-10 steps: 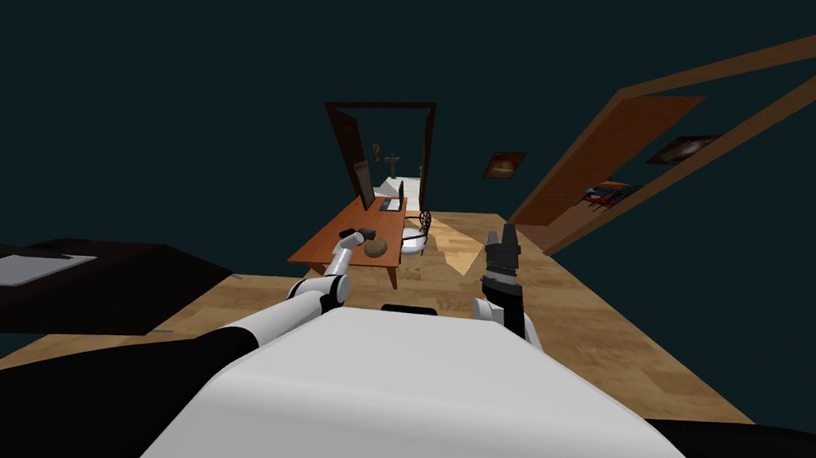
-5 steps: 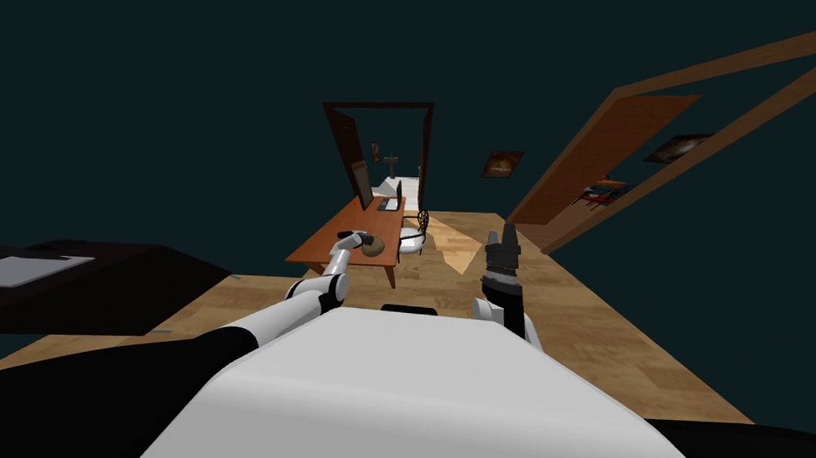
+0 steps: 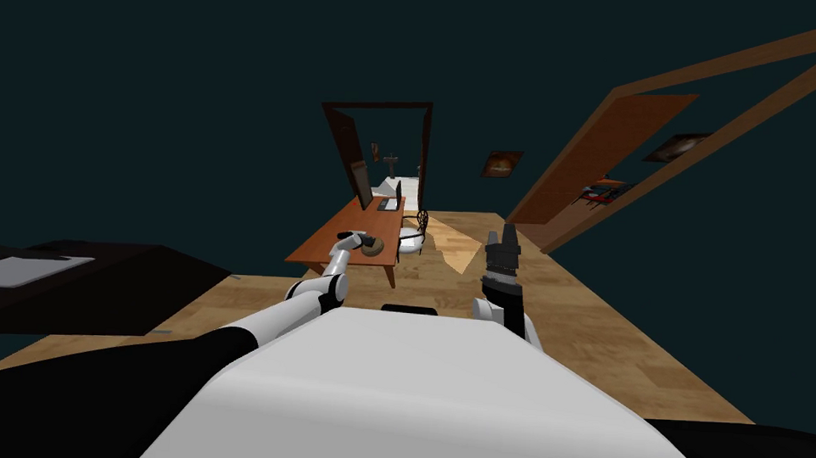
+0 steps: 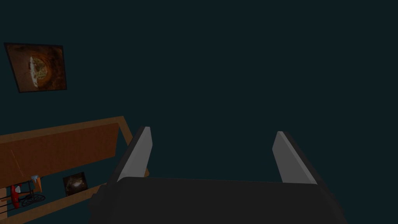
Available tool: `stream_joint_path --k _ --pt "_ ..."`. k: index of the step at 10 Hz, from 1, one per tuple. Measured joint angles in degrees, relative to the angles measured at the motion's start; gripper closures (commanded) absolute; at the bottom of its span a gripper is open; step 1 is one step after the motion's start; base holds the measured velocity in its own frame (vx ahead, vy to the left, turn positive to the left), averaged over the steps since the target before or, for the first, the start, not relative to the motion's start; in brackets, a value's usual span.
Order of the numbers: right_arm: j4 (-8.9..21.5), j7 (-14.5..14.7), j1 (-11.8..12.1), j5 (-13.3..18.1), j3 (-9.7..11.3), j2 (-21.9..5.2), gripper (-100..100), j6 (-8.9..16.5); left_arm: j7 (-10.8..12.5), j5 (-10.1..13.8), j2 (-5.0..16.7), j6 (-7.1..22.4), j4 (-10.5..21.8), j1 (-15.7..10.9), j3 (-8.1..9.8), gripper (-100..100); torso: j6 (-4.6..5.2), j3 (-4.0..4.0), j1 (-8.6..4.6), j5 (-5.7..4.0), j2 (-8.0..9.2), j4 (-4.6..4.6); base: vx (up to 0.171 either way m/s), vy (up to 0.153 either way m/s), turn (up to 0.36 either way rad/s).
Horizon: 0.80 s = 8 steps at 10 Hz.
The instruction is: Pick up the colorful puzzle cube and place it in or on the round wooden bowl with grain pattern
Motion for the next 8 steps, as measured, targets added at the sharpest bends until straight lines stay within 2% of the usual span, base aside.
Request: stream_joint_path --k 1,2,3,4,6,8 --pt "0.00 0.00 0.00 0.00 0.00 0.00 0 0.00 0.00 0.00 0.00 0.00 0.00 0.00 0.00 -100 0.00 0.00 0.00 0.00 0.00 0.00 0.000 0.000 0.000" --pt "0.00 0.00 0.00 0.00 0.00 0.00 0 0.00 0.00 0.00 0.00 0.00 0.00 0.00 0.00 0 0.00 0.00 0.00 0.00 0.00 0.00 0.000 0.000 0.000" --pt "0.00 0.00 0.00 0.00 0.00 0.00 0 0.00 0.00 0.00 0.00 0.00 0.00 0.00 0.00 -100 0.00 0.00 0.00 0.00 0.00 0.00 -0.009 -0.019 -0.001" --pt "0.00 0.00 0.00 0.00 0.00 0.00 0 0.00 0.52 -0.38 0.28 1.14 -1.25 0.02 0.05 -100 0.00 0.02 -0.06 -0.01 0.03 0.01 -0.028 -0.033 0.003" --pt "0.00 0.00 0.00 0.00 0.00 0.00 0 0.00 1.16 -0.28 1.72 3.05 -0.73 -1.62 0.06 -100 0.01 0.05 -0.13 -0.03 0.08 0.02 -0.022 -0.031 0.000" --pt "0.00 0.00 0.00 0.00 0.00 0.00 0 0.00 2.21 -0.78 2.65 5.45 -2.15 -2.34 0.11 -100 0.01 0.04 -0.13 -0.03 0.06 0.02 -0.013 -0.033 0.001"
